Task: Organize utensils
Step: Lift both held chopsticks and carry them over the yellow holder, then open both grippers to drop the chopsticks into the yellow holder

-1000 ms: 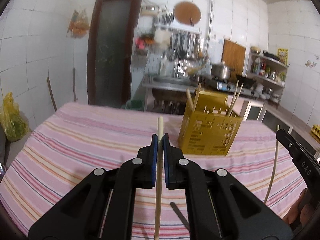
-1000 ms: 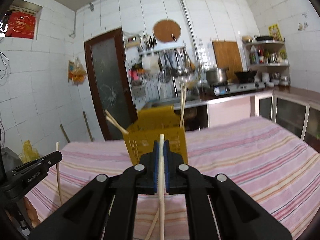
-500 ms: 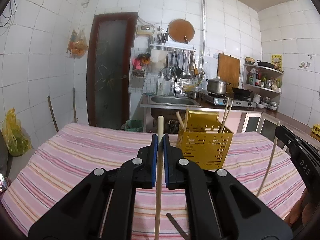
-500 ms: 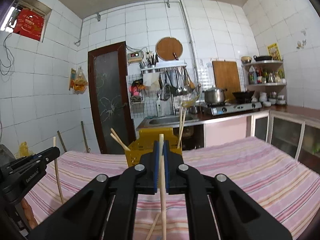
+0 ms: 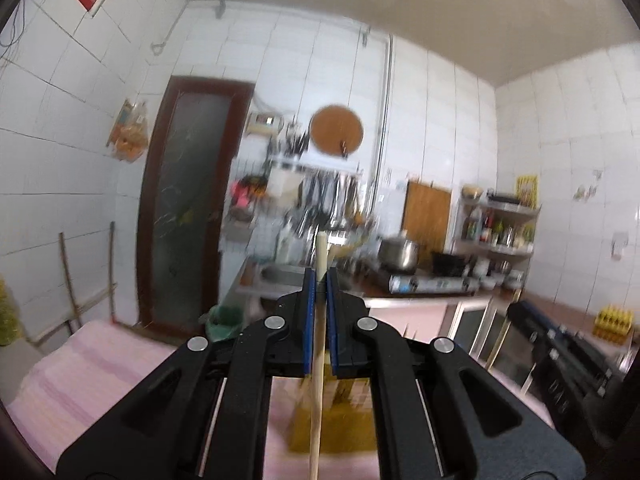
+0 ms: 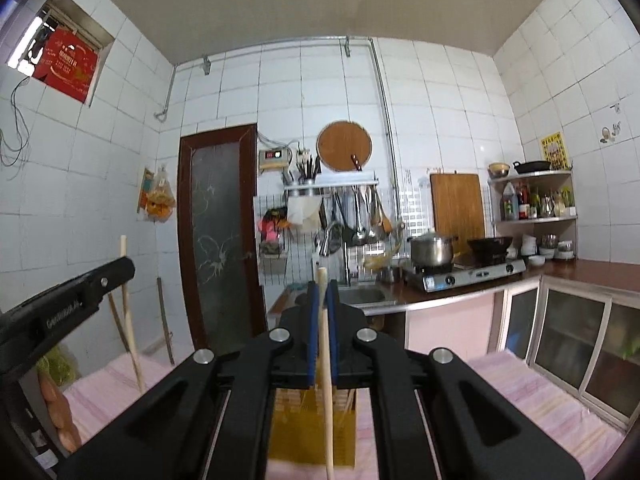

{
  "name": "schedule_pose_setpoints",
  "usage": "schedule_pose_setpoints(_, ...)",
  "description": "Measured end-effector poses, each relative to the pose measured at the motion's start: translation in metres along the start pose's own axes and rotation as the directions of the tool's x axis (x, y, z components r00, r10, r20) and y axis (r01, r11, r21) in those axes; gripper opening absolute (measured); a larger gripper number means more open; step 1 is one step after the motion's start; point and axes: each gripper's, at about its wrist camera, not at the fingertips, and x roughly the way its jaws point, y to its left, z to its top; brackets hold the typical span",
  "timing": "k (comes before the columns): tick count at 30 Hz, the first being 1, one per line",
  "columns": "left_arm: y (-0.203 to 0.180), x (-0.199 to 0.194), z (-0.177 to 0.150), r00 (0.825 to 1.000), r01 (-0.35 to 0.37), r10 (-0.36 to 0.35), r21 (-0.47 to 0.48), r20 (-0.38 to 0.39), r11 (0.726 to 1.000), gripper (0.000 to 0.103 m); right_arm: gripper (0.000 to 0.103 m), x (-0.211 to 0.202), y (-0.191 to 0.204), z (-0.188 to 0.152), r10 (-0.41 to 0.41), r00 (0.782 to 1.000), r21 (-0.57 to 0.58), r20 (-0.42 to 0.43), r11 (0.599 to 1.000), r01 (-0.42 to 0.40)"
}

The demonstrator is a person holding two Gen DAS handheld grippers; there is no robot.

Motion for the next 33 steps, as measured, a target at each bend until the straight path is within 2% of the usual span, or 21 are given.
schedule_pose_setpoints(3, -0.008, 0.028, 0.010, 0.998, 0.007, -0.007, -0.007, 0.058, 1.000, 0.004, 0.005, 0.024, -0.004, 0.018, 0.004, 1.000, 0.003, 0.026, 1.000, -0.004)
schedule_pose_setpoints(7, -0.012, 0.072, 0.006, 0.997, 0.015, -0.013, -0.019, 0.079, 1.000, 0.004, 0.004, 0.056, -0.007, 0.029, 0.007, 0.999, 0.007, 0.048, 1.000, -0.007)
schedule_pose_setpoints(14, -0.015, 0.135, -0.029, 0.997, -0.024, 0.025, -0.023, 0.076, 0.999, 0.004, 0.004, 0.109, -0.013, 0.012, 0.015, 0.999, 0.014, 0.032, 1.000, -0.015)
schedule_pose_setpoints(22, -0.005, 0.167, -0.071, 0.997, -0.073, 0.073, 0.014, 0.015, 0.997, 0.004, 0.004, 0.148, -0.026, -0.042, 0.009, 0.995, 0.019, -0.101, 1.000, -0.007)
schedule_pose_setpoints(28, 0.007, 0.163, -0.069, 0.994, -0.065, 0.066, 0.009, -0.090, 0.998, 0.005, 0.006, 0.159, -0.039, -0.057, -0.015, 0.975, 0.018, -0.221, 1.000, 0.019)
schedule_pose_setpoints(29, 0.009, 0.160, -0.066, 0.993, -0.063, 0.063, 0.005, -0.104, 0.998, 0.009, 0.006, 0.159, -0.040, -0.057, -0.025, 0.972, 0.013, -0.234, 1.000, 0.029)
schedule_pose_setpoints(30, 0.012, 0.155, -0.062, 0.990, -0.059, 0.058, 0.002, -0.127, 0.998, 0.015, 0.011, 0.157, -0.042, -0.056, -0.040, 0.968, 0.006, -0.249, 0.999, 0.043)
schedule_pose_setpoints(31, 0.013, 0.150, -0.058, 0.988, -0.060, 0.059, 0.001, -0.140, 0.998, 0.033, 0.021, 0.154, -0.043, -0.055, -0.053, 0.964, -0.001, -0.259, 0.999, 0.055)
schedule_pose_setpoints(32, 0.015, 0.141, -0.054, 0.987, -0.065, 0.065, 0.001, -0.145, 0.998, 0.058, 0.055, 0.150, -0.044, -0.054, -0.067, 0.960, -0.009, -0.271, 0.998, 0.067)
schedule_pose_setpoints(33, 0.017, 0.129, -0.050, 0.988, -0.075, 0.076, 0.008, -0.137, 0.997, 0.066, 0.069, 0.144, -0.046, -0.052, -0.080, 0.958, -0.012, -0.277, 0.997, 0.079)
